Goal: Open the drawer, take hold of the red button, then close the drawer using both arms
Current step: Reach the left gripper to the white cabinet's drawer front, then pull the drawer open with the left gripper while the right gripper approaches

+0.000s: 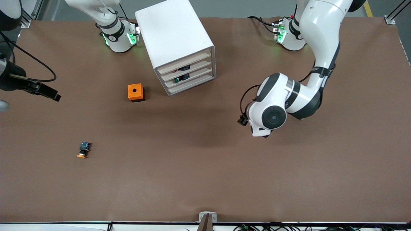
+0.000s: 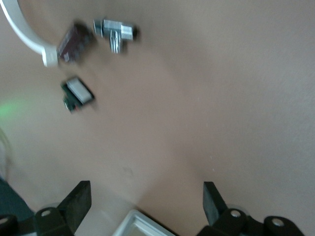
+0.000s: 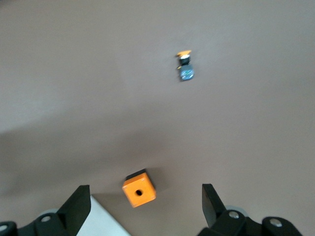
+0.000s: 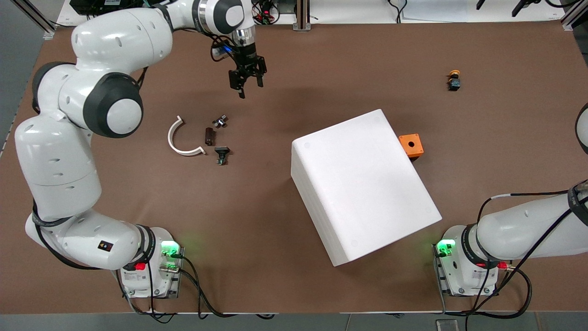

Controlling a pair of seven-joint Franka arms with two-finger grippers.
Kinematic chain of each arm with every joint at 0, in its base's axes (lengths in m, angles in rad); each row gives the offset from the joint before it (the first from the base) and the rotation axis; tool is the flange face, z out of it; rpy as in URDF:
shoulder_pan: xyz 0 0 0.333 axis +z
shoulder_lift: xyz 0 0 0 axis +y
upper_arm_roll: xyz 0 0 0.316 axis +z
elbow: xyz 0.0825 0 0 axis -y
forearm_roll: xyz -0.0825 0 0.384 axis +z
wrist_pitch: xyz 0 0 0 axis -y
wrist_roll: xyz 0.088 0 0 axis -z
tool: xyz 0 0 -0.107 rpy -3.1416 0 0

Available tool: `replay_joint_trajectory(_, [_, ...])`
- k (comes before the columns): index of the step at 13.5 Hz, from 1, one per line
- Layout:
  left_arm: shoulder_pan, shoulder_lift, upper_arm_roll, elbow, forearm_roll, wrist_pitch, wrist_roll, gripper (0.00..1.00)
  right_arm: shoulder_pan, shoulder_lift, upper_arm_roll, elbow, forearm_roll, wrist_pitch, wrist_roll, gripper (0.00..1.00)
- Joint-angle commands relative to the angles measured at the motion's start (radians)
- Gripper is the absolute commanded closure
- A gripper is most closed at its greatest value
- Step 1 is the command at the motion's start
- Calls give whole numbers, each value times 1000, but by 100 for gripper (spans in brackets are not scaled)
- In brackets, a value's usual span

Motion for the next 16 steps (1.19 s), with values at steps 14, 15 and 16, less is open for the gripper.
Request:
replay_joint_trajectory(14, [-148,216,3,19,-650,-4,-683,5,187,51,-5,5,33,-22,424,0])
replay_joint_trajectory(15, [-162,222,3,19,-666,-4,-725,5,213,57,-5,7,34,-16,496,0])
replay_joint_trajectory(16, [-179,224,3,19,-669,-4,-775,5,224,57,-5,10,40,-13,552,0])
